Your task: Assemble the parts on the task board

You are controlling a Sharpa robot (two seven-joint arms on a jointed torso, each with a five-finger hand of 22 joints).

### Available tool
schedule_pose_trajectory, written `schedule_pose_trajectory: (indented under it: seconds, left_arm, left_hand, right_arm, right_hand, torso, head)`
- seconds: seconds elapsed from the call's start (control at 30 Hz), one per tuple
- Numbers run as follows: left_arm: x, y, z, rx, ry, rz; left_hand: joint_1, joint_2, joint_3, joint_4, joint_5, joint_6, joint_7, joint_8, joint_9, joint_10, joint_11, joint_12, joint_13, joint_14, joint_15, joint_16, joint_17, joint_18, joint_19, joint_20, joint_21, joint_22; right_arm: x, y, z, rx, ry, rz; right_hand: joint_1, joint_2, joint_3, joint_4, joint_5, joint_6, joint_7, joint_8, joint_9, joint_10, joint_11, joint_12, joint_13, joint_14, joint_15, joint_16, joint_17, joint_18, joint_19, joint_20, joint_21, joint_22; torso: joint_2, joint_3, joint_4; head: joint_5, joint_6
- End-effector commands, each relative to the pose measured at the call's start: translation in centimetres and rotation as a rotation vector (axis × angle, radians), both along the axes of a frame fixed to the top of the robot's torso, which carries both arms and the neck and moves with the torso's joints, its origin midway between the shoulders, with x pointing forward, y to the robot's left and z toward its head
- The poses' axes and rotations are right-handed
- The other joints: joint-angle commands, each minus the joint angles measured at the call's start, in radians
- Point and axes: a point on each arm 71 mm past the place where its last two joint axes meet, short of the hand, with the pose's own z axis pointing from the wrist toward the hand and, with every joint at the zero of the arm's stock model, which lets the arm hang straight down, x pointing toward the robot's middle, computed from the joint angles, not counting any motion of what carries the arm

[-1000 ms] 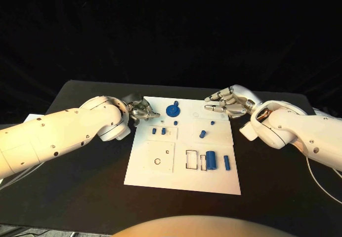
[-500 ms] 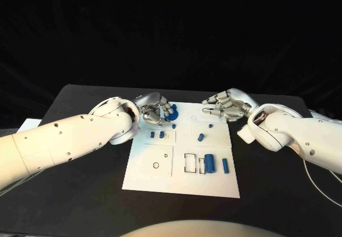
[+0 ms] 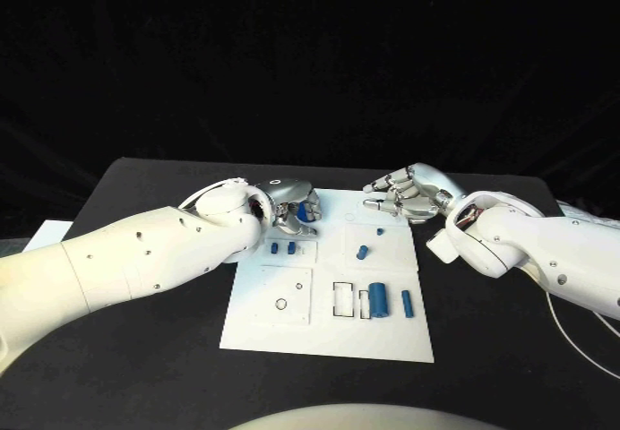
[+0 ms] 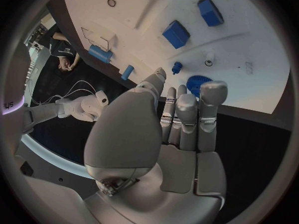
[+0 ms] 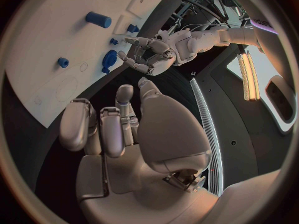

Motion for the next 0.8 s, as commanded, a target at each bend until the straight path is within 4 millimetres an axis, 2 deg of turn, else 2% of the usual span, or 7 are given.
schedule_pose_trajectory:
  seconds: [0.03,0.33,0.57,0.8]
  left_arm:
    - [0.2,-0.3,-0.6,0.088,-0.003,-0.009]
    - [0.6,-1.1,-0.8,0.077,-0.014,-0.003]
    - [0.5,-1.7,-1.0,0.071,-0.005,-0.010]
    - [0.6,-1.6,-1.4,0.101,0.022,0.001]
  left_hand:
    - [0.008,0.010,0.025,-0.002,-0.002,0.017,-0.001,-0.015,-0.012,0.022,-0.002,-0.021,-0.022,0.004,-0.002,0.004,-0.005,-0.011,0.004,-0.003,0.009,0.012]
    - [0.012,0.006,0.091,-0.005,-0.002,0.050,0.009,-0.048,-0.038,0.089,-0.001,-0.070,-0.068,0.037,0.008,0.069,0.051,-0.026,0.027,0.003,0.081,0.079]
    - [0.006,-0.003,0.136,-0.013,-0.002,0.071,0.010,-0.065,-0.050,0.128,-0.005,-0.097,-0.088,0.068,0.004,0.133,0.118,-0.043,0.058,0.003,0.180,0.164]
    - [-0.001,-0.009,0.150,-0.019,-0.003,0.080,0.010,-0.071,-0.055,0.144,-0.007,-0.105,-0.093,0.075,0.002,0.149,0.131,-0.051,0.070,0.001,0.222,0.201]
  right_arm:
    - [-0.1,0.2,0.1,0.005,-0.009,0.011]
    - [-0.1,0.2,0.1,0.004,-0.006,0.014]
    - [-0.1,0.3,0.0,0.004,-0.001,0.018]
    - [-0.1,0.4,0.0,0.003,0.001,0.020]
  right_hand:
    - [0.000,0.006,-0.002,-0.003,0.004,0.006,-0.001,0.004,0.001,-0.009,-0.001,-0.003,-0.001,0.054,-0.008,-0.002,0.056,0.015,-0.004,0.000,-0.007,-0.001]
    - [-0.001,0.006,-0.002,-0.002,0.004,0.006,-0.001,0.003,0.001,-0.008,0.000,-0.005,-0.003,0.054,-0.007,-0.002,0.056,0.015,-0.004,0.000,-0.007,-0.001]
    - [-0.002,0.006,-0.002,-0.002,0.004,0.005,-0.001,0.003,0.001,-0.009,0.000,-0.007,-0.004,0.054,-0.007,-0.002,0.056,0.015,-0.004,0.000,-0.007,-0.001]
    - [-0.002,0.006,-0.003,-0.002,0.003,0.005,-0.001,0.003,0.001,-0.009,0.000,-0.007,-0.005,0.053,-0.007,-0.003,0.055,0.015,-0.005,0.000,-0.008,-0.002]
  torso:
    - [0.000,-0.0003,0.0007]
    - [0.000,-0.0010,0.0014]
    - [-0.001,-0.0016,0.0013]
    - [-0.002,-0.0006,0.0019]
  head:
    - [0.002,0.001]
    - [-0.002,-0.001]
    - [0.002,-0.001]
    - [0.002,-0.005]
